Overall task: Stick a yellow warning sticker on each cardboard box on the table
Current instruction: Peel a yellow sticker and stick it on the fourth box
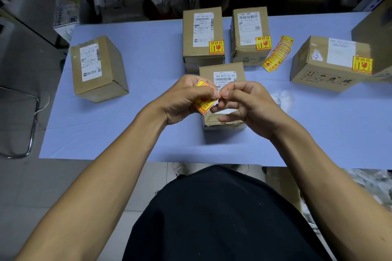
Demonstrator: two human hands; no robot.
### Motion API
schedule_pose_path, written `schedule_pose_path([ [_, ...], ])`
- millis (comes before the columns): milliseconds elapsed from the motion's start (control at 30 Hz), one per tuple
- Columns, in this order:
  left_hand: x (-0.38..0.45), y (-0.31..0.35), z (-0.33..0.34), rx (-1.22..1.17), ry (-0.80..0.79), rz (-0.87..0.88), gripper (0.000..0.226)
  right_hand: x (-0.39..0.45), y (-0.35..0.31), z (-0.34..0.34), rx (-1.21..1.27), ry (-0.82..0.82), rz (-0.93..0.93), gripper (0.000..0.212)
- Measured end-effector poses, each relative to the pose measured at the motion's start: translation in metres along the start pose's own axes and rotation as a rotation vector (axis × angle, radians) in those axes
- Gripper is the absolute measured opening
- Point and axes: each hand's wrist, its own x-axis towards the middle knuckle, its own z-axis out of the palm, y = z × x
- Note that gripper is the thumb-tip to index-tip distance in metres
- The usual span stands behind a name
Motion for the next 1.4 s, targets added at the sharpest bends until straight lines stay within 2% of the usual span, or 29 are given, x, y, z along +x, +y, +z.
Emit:
schedule_pose_path([
  [467, 0.003, 0.001, -0.003, -0.020, -0.066, 0.008, 0.010, 0.002, -0.001, 0.001, -0.051, -0.006, -0.033, 0.022],
  [600, 0.001, 0.000, -0.003, -0.077, -0.110, 0.025, 0.006, 0.003, 0.003, 0.002, 0.000, -0.002, -0.058, 0.022],
  [800, 0.002, -0.003, -0.002, -0.137, -0.078, 0.038, 0.001, 0.003, 0.003, 0.003, 0.060, -0.022, -0.100, 0.024],
  [900, 0.005, -0.006, 0.002, -0.153, -0.009, 0.083, 0.018, 0.003, 0.002, 0.004, 0.039, 0.047, -0.121, 0.024],
  [1067, 0.008, -0.011, 0.013, 0.061, 0.313, 0.241, 0.035, 0.004, 0.001, 0.004, -0.140, 0.214, -0.200, 0.020],
  [1267, 0.008, -0.018, 0.026, 0.187, 0.457, 0.345, 0.010, 0.006, 0.005, -0.001, -0.284, 0.295, -0.256, 0.025],
  [1400, 0.007, -0.023, 0.034, 0.075, 0.334, 0.342, 0.002, 0.007, 0.007, -0.006, -0.362, 0.313, -0.279, 0.020],
])
